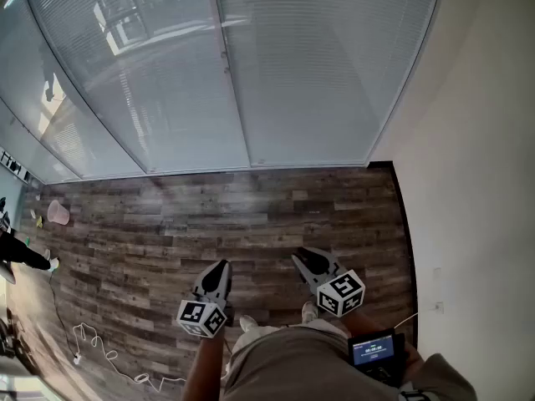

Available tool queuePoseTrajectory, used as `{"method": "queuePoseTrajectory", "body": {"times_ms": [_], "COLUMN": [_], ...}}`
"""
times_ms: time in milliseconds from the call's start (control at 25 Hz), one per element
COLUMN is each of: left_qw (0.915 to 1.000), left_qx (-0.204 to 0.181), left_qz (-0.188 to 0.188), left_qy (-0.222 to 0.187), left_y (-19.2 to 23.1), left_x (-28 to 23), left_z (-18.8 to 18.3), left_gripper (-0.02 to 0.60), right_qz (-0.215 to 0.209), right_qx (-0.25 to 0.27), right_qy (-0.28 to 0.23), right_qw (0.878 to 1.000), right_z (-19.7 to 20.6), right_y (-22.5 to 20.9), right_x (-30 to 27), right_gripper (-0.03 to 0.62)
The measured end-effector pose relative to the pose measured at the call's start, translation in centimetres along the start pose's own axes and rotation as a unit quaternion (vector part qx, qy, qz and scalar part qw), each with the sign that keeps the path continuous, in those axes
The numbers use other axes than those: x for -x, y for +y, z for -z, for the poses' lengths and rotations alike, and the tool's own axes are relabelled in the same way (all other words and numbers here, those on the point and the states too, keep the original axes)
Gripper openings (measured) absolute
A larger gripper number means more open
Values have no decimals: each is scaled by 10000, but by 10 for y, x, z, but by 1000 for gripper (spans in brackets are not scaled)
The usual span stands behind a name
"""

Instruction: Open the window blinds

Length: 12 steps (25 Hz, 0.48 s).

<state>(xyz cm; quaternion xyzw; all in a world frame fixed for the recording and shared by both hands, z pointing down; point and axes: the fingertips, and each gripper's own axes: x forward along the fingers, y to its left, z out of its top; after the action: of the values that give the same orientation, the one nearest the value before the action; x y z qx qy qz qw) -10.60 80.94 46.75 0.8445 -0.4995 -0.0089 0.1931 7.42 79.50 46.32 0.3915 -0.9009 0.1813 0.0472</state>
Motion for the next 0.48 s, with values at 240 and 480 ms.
{"method": "queuePoseTrajectory", "body": {"times_ms": [240,480], "left_qw": [9999,9998], "left_qx": [21,62], "left_qz": [-110,-204], "left_qy": [-65,14], "left_y": [-16,-30], "left_x": [-19,-34], "left_z": [2,16], "left_gripper": [32,32], "right_qz": [-27,-314], "right_qx": [17,-165], "right_qy": [-8,-94], "right_qw": [10000,9993], "right_z": [-5,-4], "right_y": [-23,-40], "right_x": [13,26], "right_gripper": [75,109]}}
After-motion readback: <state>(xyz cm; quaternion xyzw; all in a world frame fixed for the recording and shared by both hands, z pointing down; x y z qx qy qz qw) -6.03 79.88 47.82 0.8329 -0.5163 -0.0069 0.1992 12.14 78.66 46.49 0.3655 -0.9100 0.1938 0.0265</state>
